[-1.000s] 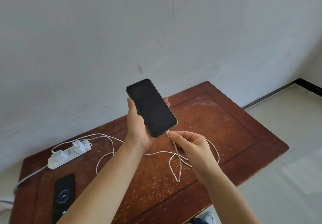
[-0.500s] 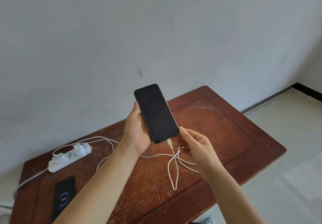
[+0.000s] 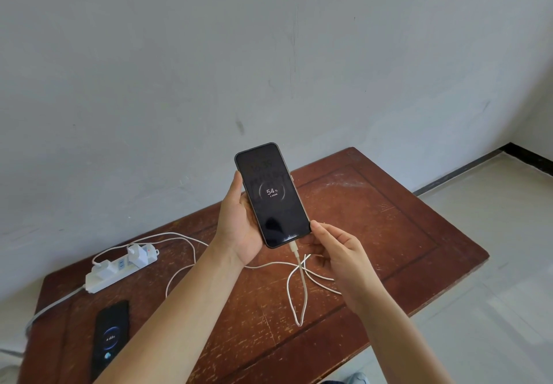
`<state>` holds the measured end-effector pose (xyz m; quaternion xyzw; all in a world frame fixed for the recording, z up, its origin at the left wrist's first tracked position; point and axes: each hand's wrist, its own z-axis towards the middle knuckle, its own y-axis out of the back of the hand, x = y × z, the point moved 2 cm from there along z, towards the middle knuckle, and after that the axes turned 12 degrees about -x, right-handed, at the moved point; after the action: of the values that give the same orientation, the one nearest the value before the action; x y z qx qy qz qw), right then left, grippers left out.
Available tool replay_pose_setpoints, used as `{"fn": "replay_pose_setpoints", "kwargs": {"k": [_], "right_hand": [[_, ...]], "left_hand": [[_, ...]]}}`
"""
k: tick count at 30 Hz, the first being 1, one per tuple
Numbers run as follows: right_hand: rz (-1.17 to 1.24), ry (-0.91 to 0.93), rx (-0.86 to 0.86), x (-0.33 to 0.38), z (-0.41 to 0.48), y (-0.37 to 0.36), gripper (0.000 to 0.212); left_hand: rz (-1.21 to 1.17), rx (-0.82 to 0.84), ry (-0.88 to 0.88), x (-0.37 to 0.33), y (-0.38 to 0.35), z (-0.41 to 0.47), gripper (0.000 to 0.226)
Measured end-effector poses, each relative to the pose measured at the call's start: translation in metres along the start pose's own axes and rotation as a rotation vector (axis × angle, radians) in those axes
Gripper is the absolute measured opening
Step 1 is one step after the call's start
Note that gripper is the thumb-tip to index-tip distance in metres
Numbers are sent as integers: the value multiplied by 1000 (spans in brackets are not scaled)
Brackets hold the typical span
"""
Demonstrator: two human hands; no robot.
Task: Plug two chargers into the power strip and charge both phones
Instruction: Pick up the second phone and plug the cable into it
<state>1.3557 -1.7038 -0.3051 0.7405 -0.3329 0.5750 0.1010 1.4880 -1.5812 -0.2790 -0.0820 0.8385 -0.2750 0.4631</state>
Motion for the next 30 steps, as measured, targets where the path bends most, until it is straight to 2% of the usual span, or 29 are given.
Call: {"fn": "replay_pose_setpoints", "kwargs": {"k": [13, 21, 25, 27, 30], "right_hand": [[10, 46, -30, -2, -1, 8, 25], [-22, -72, -27, -27, 19, 13, 29], [-57, -159, -20, -53, 40, 15, 36], [-137, -239, -76, -76, 54, 16, 41], [-575, -249, -104, -120, 73, 17, 52]], "left_hand": [[39, -21, 36, 6, -2, -3, 60], [90, -154, 47, 32, 18, 18, 41], [135, -298, 36, 47, 36, 30, 33], [136, -362, 44, 50, 45, 36, 30], [155, -426, 72, 56, 60, 42, 29]]}}
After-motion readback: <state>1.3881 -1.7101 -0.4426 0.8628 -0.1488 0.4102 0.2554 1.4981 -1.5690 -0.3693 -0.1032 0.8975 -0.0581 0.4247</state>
